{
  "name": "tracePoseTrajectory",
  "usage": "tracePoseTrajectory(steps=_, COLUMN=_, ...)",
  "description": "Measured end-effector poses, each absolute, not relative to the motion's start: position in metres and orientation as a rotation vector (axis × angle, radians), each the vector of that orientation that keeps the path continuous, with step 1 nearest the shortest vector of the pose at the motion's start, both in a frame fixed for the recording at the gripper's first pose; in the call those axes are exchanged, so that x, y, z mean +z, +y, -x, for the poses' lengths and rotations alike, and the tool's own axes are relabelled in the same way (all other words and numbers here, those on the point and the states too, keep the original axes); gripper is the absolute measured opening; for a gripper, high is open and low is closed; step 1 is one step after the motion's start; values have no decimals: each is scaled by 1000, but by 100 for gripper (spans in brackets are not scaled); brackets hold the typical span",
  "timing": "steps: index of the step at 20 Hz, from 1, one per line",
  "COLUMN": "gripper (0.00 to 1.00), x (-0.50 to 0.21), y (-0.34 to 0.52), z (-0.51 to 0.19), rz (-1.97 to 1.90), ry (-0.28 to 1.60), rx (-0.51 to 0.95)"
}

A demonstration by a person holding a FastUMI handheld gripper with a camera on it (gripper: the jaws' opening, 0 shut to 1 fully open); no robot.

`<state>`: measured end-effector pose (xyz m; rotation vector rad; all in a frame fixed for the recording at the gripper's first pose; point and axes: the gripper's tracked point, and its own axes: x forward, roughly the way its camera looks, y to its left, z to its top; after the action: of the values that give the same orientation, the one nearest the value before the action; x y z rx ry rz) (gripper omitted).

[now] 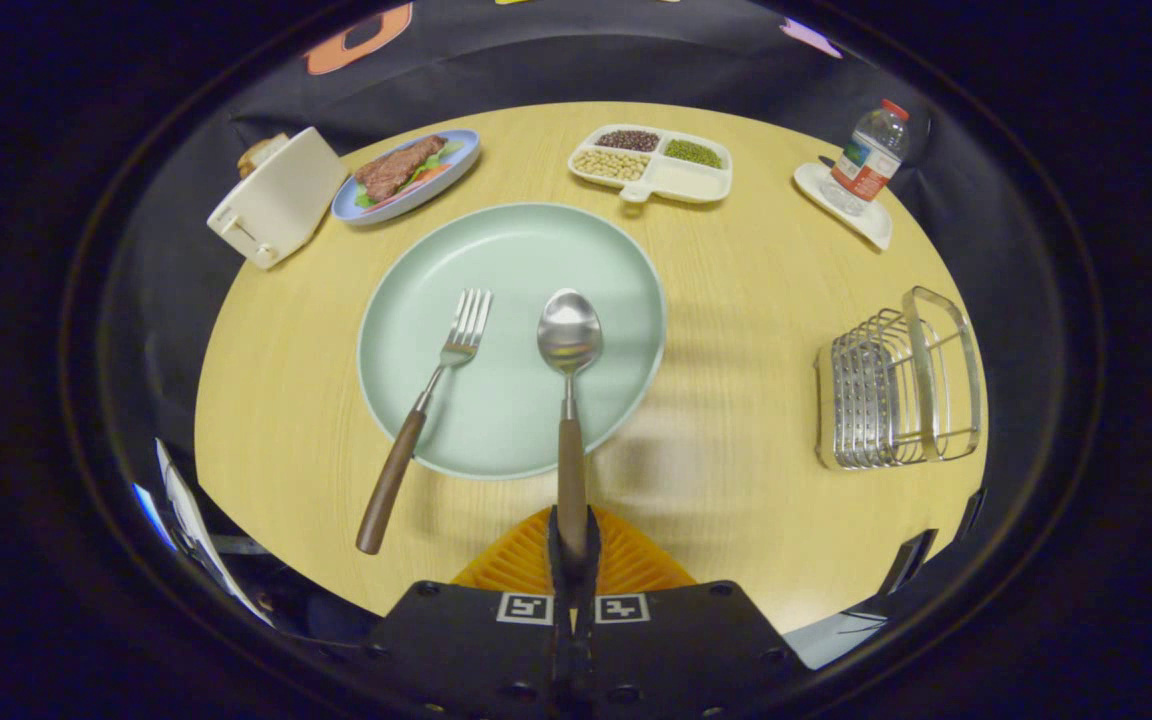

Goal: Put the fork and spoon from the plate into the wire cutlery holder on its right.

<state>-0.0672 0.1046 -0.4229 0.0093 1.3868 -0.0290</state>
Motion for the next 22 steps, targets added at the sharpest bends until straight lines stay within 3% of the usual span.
tracePoseTrajectory(steps=12, gripper=1, x=-329, y=72, z=53, rz=-107, ry=1302, rx=-6)
tracePoseTrajectory(steps=22, gripper=0, x=-272, y=-54, z=78, rz=-164, ry=1302, rx=-175)
